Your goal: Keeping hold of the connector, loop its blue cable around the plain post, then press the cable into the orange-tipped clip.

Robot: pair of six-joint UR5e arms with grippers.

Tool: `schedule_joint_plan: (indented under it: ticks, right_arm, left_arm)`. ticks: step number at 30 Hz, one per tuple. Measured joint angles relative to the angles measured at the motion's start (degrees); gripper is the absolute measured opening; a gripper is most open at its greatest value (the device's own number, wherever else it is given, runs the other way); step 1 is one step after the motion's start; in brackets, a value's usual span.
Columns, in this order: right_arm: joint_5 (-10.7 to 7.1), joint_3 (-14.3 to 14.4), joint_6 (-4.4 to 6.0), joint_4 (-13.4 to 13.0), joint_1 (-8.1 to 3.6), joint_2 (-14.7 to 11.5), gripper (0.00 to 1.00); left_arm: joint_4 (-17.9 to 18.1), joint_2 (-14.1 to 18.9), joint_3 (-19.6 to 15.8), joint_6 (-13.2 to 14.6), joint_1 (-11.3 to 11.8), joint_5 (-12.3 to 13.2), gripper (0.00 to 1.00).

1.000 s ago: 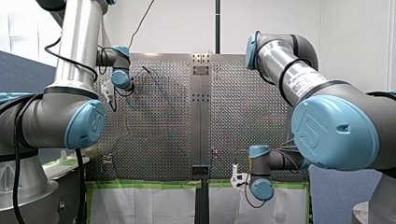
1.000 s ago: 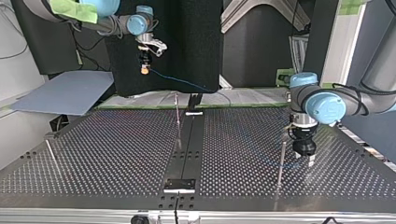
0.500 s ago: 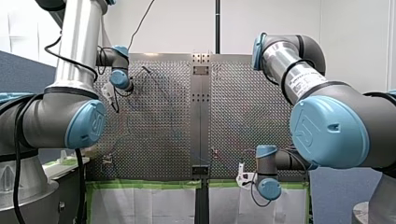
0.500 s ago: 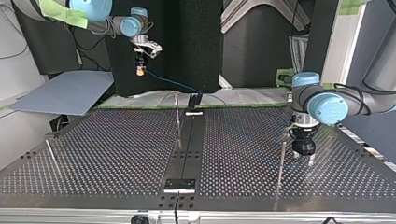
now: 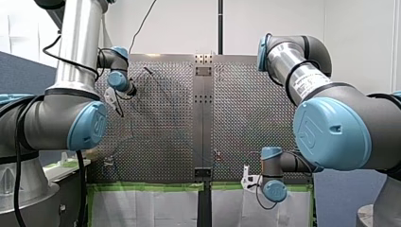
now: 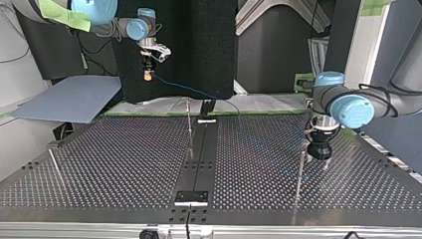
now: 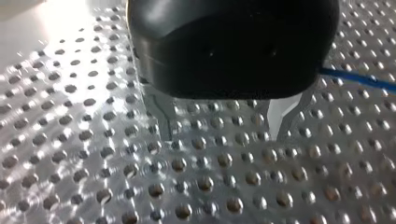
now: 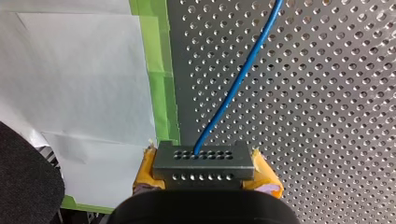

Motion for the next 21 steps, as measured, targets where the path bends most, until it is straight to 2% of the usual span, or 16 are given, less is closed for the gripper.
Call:
schedule_joint_plan:
  ticks: [6,17,21]
  right_arm:
    - [-0.06,0.01,-0.01,0.25,-0.03,0.0,0.0]
    - [-0.1,0.01,-0.01,0.37,-0.02,0.0,0.0]
    - [-0.46,0.01,-0.02,0.39,-0.02,0.0,0.0]
  left_arm:
    - [0.11,0.58,-0.24,-1.07,0.07,1.74,1.0]
    - [0.12,1.21,-0.54,-2.49,0.77,2.26,1.0]
    - [0.08,1.32,-0.59,-3.45,1.06,3.47,1.0]
